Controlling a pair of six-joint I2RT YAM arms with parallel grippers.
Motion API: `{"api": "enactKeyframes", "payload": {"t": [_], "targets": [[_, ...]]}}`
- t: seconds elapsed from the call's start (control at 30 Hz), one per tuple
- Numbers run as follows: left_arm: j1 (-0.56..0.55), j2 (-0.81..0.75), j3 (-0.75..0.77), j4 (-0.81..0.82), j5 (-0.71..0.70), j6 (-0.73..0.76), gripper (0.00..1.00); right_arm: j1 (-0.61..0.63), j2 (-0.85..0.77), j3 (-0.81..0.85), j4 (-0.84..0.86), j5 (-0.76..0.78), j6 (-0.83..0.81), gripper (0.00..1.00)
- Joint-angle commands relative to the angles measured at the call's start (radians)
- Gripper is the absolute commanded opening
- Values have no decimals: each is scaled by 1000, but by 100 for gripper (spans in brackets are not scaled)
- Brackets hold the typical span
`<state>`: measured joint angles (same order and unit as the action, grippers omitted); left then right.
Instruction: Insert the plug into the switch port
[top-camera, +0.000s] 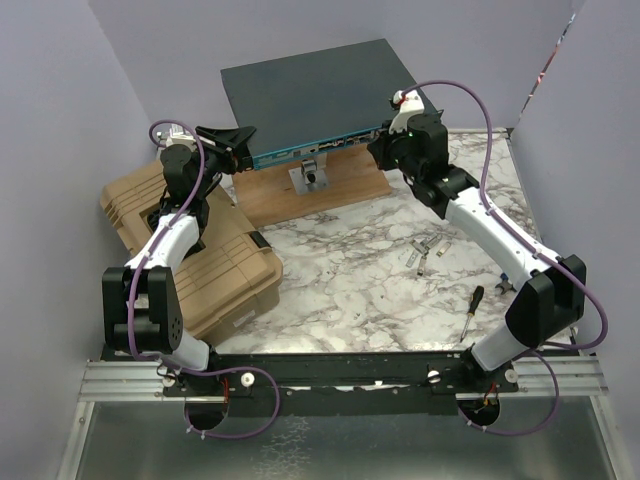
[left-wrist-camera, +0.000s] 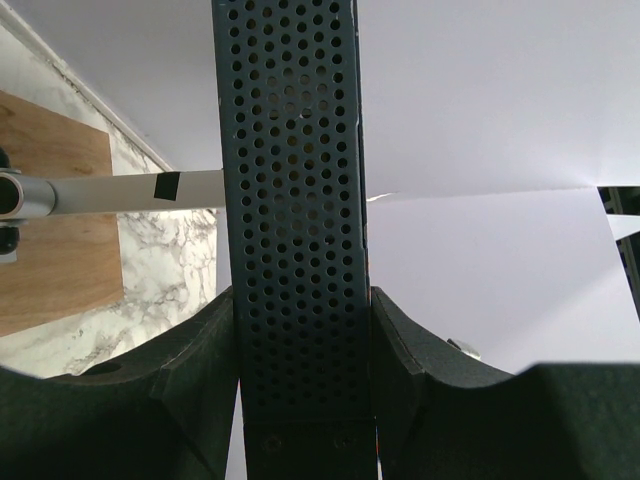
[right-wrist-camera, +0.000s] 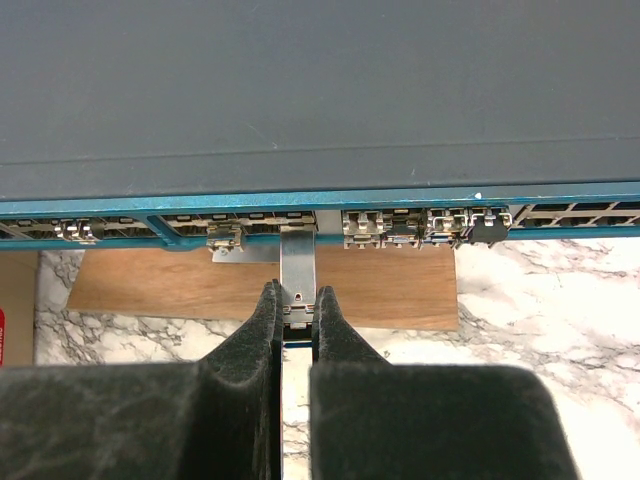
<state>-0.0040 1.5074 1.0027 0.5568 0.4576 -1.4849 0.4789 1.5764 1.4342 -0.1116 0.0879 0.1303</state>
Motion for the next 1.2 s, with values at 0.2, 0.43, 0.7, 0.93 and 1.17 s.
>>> {"api": "enactKeyframes", "payload": {"t": [0.2,0.43,0.7,0.93,1.17], "targets": [[-52,15,6,-94,45,89,0,-14,25,31,203,-31,-35,1],[-51,15,8,-93,46,89,0,-16,36,0,261,-17,-6,1],[-51,13,5,-98,44,96,0,-14,36,120,159,-59,43,1],[-51,11,5,-99,42,95,0,-15,43,87,207,-42,-15,1],[-51,5,7,-107,41,101,0,-13,52,35,252,-48,41,1]]}}
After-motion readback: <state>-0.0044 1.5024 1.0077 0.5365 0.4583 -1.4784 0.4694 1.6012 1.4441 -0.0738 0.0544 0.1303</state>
